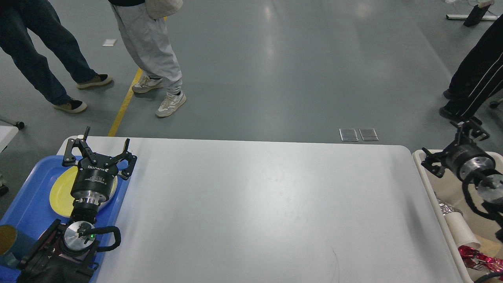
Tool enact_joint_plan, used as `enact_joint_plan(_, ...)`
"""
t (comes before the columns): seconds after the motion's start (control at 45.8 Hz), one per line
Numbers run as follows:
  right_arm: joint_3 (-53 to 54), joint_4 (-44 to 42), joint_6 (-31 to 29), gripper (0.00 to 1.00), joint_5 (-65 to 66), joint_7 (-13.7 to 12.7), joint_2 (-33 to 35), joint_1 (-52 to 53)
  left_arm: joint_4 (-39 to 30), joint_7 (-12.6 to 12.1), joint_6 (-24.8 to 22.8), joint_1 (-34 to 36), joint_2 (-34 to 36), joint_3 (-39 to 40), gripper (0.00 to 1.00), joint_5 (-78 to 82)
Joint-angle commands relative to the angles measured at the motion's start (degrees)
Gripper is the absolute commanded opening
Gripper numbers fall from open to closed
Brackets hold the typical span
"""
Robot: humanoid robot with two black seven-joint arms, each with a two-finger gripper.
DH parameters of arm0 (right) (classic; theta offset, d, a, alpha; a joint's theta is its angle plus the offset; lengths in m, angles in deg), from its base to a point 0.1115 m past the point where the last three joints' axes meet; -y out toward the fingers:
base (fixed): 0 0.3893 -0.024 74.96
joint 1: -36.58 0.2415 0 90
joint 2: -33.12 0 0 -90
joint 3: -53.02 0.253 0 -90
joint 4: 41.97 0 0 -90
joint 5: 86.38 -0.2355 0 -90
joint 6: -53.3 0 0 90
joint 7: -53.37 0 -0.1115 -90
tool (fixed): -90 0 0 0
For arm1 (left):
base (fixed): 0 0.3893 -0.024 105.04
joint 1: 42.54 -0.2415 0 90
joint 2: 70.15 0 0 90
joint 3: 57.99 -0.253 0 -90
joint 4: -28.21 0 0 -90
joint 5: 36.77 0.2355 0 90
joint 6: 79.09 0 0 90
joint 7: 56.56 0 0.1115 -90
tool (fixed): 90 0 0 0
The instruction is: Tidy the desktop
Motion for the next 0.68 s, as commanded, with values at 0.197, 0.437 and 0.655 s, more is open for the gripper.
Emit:
enact_joint_plan(0.197,21.52,8.34,-5.31,1.00,21.59,11.58,-16.99,-12.25,0.00,-0.05,0.00,0.00,0.04,0.00,0.97,0.00)
enact_joint_plan(0.437,21.69,9.31,-5.57,1.00,21.51,16.76,-19.72,-13.48,0.00,-0.05,0.00,0.00,-0.05,0.00,0.97,0.00)
enact_joint_plan(0.655,21.78,9.48,-6.54,1.00,21.51,17.03,-20.16,-13.48,0.00,-0.05,0.00,0.00,-0.05,0.00,0.97,0.00)
